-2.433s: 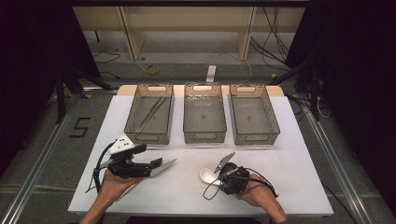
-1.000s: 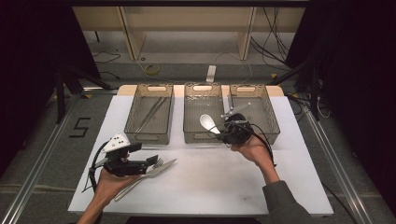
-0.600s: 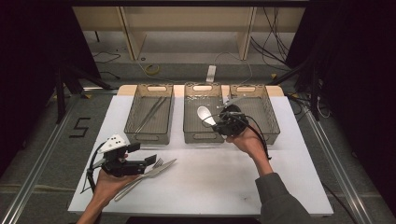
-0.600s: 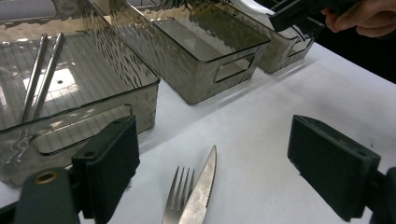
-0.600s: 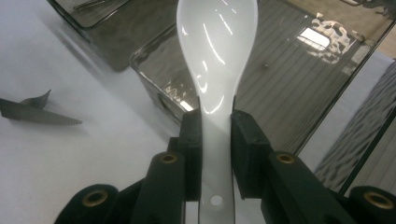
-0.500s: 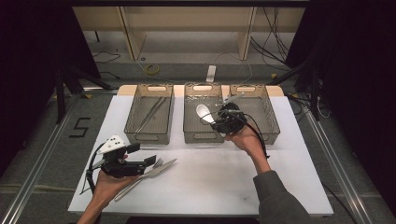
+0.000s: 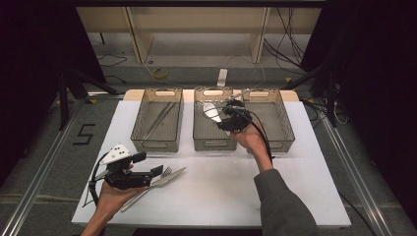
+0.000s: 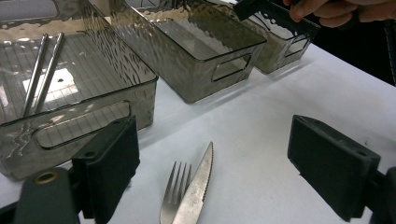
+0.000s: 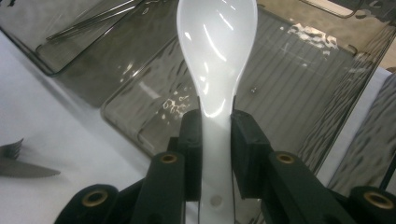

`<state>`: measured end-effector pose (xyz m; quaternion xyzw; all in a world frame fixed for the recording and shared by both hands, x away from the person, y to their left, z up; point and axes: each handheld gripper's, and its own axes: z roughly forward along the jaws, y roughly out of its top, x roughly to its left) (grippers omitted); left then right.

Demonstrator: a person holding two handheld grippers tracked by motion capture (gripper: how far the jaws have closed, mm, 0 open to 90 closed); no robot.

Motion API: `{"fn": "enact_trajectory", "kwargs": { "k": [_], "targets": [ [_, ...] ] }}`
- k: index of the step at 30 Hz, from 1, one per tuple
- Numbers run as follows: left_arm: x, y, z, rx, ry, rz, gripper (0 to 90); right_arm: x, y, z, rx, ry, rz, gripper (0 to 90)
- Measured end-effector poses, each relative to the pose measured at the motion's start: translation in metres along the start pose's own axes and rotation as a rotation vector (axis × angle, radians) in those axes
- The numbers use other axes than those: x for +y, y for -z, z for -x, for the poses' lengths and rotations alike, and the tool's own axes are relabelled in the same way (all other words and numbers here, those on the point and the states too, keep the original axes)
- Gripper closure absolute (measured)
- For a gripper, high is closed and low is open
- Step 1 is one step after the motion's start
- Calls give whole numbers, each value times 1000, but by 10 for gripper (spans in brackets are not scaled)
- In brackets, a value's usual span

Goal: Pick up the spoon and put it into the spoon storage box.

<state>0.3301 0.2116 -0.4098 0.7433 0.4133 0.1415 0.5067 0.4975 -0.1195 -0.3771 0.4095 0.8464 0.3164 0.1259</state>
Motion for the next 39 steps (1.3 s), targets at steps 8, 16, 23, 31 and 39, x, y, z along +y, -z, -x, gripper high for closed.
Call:
{"fn": "enact_trajectory", "kwargs": {
  "k": [8,16,23,31,39],
  "targets": [
    [0,2,0,3,-9,-2,160,9,-15,1,-16,-45,-6,759],
    [0,1,1,0,-9,0,160,13,-25,8,-39,-73,-24,759],
    [0,0,2,-2,-8,0,160,14,-29,11,-41,-101,-28,759],
    [0,-1,3,-6,-14,-5,160,16,-37,6,-44,-102,-42,758],
    [0,-1,2,-5,-17,-5,160,16,-49,1,-6,-92,-74,692]
  ]
}}
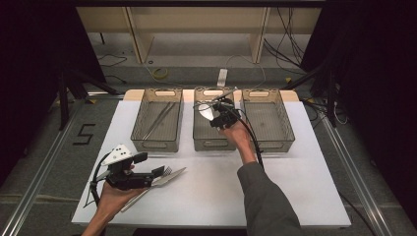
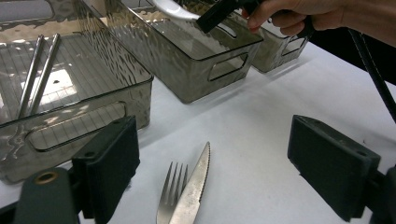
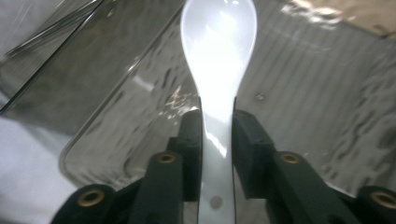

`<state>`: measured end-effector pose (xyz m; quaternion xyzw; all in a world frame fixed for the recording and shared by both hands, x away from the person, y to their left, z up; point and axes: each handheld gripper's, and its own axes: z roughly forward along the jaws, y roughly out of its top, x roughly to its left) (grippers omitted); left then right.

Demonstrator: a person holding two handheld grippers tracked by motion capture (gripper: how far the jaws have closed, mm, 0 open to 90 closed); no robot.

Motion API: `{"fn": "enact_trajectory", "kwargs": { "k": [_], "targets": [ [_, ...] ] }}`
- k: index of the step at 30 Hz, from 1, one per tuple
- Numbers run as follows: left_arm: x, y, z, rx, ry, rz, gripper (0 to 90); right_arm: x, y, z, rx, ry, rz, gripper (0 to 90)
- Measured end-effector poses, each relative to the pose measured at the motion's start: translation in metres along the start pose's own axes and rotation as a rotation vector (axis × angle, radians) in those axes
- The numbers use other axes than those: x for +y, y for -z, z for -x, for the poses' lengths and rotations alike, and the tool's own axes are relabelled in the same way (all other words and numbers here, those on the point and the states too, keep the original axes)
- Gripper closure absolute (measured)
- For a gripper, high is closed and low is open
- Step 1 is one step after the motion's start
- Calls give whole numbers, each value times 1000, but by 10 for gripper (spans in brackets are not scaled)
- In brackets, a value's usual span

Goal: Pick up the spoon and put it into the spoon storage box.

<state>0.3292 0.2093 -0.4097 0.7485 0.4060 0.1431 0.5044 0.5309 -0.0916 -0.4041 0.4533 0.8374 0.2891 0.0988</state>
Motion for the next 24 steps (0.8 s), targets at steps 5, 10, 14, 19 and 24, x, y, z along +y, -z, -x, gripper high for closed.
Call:
{"fn": "enact_trajectory", "kwargs": {
  "k": [5,10,14,19,24],
  "targets": [
    [0,0,-1,2,6,2,160,0,5,2,23,0,6,597],
    [0,-1,-2,4,4,-5,160,-2,20,7,45,4,39,523],
    [0,-1,-5,8,13,-9,160,-8,36,7,66,20,88,469],
    [0,-3,-6,17,8,-33,160,-22,55,-1,79,60,131,404],
    [0,-5,-9,20,14,-57,160,-43,75,-10,123,97,196,390]
  ]
}}
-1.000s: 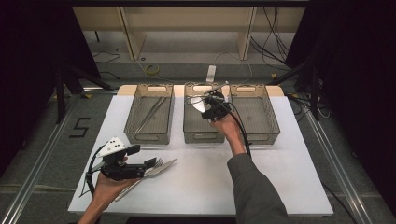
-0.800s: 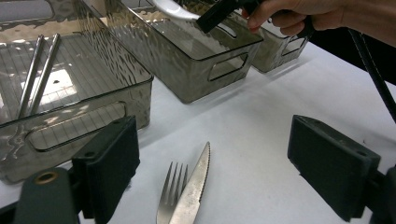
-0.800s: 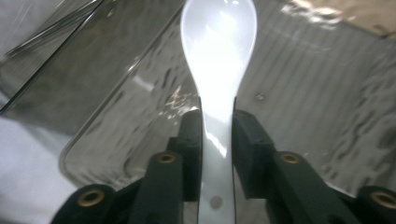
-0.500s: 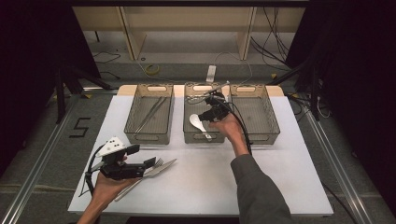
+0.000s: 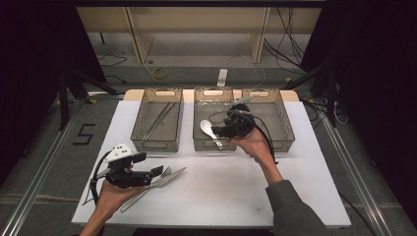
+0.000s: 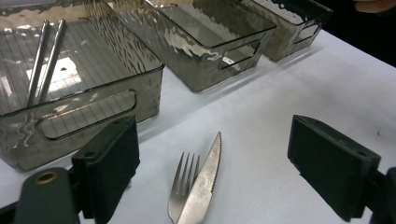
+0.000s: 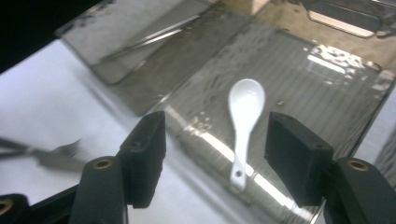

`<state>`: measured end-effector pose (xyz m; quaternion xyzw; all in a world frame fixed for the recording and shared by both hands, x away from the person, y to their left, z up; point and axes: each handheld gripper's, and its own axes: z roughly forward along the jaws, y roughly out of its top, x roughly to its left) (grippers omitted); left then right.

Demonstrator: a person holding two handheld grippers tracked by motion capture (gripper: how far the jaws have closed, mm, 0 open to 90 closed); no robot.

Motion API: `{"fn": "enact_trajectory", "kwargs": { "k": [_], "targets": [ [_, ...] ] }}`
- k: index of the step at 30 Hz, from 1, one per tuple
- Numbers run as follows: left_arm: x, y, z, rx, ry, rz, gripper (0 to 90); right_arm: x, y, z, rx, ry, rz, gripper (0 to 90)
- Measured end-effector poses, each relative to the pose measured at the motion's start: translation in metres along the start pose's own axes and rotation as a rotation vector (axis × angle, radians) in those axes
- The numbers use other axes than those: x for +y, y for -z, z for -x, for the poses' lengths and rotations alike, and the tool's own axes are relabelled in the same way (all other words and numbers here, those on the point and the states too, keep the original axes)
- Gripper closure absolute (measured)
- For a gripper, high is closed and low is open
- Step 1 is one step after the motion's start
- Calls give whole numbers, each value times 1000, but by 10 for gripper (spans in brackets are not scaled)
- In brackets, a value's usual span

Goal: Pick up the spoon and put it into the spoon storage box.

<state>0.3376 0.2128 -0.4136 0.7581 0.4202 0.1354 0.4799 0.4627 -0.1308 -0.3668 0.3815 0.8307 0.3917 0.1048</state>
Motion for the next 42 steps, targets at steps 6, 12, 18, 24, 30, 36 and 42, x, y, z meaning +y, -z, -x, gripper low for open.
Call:
{"fn": "enact_trajectory", "kwargs": {
  "k": [6,12,18,24,30,36,42],
  "targets": [
    [0,-1,-2,-1,8,-18,160,-30,21,-11,9,18,49,377],
    [0,-1,-4,3,16,-28,160,-60,38,-12,22,-2,114,361],
    [1,-1,-5,3,24,-36,160,-82,48,-12,43,-21,156,349],
    [1,-3,-5,3,18,-58,160,-96,56,-14,53,-26,182,339],
    [2,-1,-7,16,10,-99,160,-108,61,-17,57,-22,185,337],
    [2,-2,-11,26,29,-176,161,-118,61,-19,59,-21,180,334],
    [-1,-4,-16,40,18,-250,164,-126,62,-23,73,-19,179,331]
  ]
}}
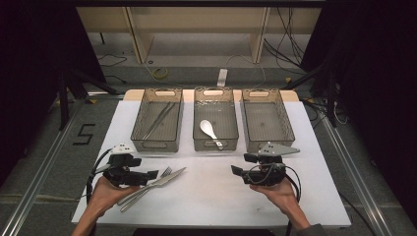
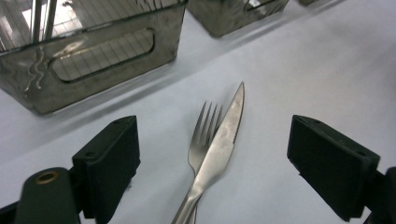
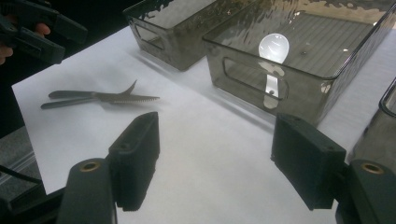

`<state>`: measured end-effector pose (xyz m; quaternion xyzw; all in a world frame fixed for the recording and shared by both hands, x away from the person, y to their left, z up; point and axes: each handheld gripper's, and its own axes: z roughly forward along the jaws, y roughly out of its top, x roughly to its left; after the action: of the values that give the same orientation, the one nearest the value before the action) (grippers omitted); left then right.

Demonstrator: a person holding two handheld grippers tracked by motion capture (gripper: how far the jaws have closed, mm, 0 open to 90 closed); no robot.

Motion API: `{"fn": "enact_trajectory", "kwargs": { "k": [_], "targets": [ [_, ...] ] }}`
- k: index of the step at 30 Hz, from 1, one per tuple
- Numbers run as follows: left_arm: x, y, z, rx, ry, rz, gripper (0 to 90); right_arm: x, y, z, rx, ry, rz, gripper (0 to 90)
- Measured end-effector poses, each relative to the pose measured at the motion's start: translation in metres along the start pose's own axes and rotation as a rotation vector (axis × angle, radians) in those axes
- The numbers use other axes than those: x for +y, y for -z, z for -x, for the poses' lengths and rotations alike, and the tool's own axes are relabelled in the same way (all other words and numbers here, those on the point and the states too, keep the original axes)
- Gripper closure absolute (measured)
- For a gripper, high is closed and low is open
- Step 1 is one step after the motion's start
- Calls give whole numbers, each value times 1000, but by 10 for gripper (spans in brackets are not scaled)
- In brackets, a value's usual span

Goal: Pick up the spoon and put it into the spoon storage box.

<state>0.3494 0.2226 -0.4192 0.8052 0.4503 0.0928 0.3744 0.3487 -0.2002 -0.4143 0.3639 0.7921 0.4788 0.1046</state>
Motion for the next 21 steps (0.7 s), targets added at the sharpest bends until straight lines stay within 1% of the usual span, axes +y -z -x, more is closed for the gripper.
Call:
{"fn": "enact_trajectory", "kwargs": {
  "k": [5,12,16,18,20,21],
  "targets": [
    [-3,-2,-4,16,1,-41,171,-6,5,0,-2,-9,16,319],
    [-5,-5,-5,31,-24,-105,190,-16,14,0,-9,-25,42,298],
    [-8,-7,-7,35,-23,-125,204,-21,17,-1,-19,-34,53,288],
    [-9,-7,-8,40,-30,-139,213,-23,18,-1,-22,-36,55,281],
    [-9,-6,-11,41,-28,-151,220,-25,19,-1,-25,-39,54,271],
    [-10,-6,-12,41,-20,-151,222,-26,19,-1,-27,-38,52,269]
  ]
}}
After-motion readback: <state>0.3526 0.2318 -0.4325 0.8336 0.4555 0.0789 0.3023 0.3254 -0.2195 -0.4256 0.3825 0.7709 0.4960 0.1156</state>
